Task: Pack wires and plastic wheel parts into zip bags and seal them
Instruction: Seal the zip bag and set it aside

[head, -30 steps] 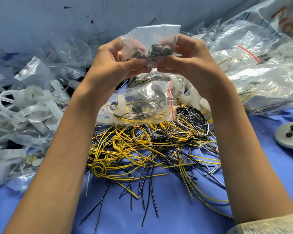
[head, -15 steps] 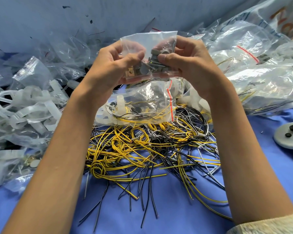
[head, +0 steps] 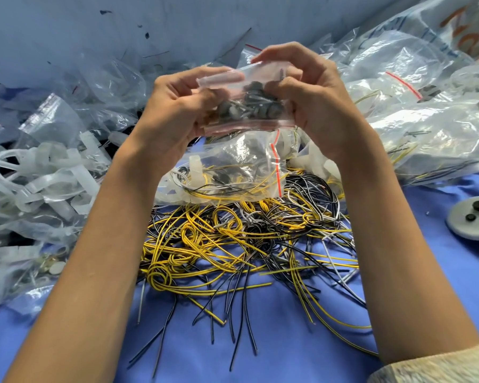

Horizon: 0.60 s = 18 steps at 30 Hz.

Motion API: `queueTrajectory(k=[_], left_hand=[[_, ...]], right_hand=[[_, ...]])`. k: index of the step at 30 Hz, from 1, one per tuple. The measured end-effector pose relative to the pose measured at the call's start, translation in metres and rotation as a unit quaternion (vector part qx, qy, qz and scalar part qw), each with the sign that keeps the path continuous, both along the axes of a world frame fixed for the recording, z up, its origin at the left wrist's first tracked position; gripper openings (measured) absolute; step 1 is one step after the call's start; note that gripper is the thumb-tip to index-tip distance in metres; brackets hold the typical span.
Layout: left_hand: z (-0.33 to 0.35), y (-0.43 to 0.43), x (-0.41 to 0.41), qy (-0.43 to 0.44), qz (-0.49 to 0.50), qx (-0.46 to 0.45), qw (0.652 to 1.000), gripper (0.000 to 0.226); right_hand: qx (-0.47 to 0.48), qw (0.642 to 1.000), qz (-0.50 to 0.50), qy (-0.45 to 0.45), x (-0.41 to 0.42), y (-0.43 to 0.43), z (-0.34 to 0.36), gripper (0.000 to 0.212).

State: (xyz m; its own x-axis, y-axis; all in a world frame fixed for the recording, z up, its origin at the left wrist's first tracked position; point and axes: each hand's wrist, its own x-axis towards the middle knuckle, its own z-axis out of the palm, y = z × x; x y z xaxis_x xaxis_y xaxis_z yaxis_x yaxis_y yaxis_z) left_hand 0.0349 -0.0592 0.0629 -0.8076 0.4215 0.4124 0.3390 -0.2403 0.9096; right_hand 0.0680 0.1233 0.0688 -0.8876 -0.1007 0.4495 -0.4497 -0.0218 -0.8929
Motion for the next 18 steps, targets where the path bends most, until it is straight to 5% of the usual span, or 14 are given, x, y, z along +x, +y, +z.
queueTrajectory(k=[7,11,13,18], left_hand=[[0.0013,0.0009,-0.0015,-0.034,-0.035,0.007,0.999,0.047],[0.0034,-0.0013,-0.002,-0.052,-0.052,-0.005,0.997,0.033],[0.0029,-0.0041,0.0001,-0.015,-0.054,-0.046,0.997,0.023],[0.0004,0.0013,0.007,0.101,0.045,-0.151,0.982,0.041]], right_hand=[[-0.008,0.999,0.021,0.038,0.0024,-0.0003,-0.0012,0.027],[-0.014,0.999,0.007,0.028,0.0029,0.0025,-0.0002,0.03],[-0.029,0.999,-0.022,0.009,0.0006,0.0034,-0.0001,0.028],[-0.004,0.998,-0.06,-0.03,-0.0039,0.0062,-0.001,0.021]])
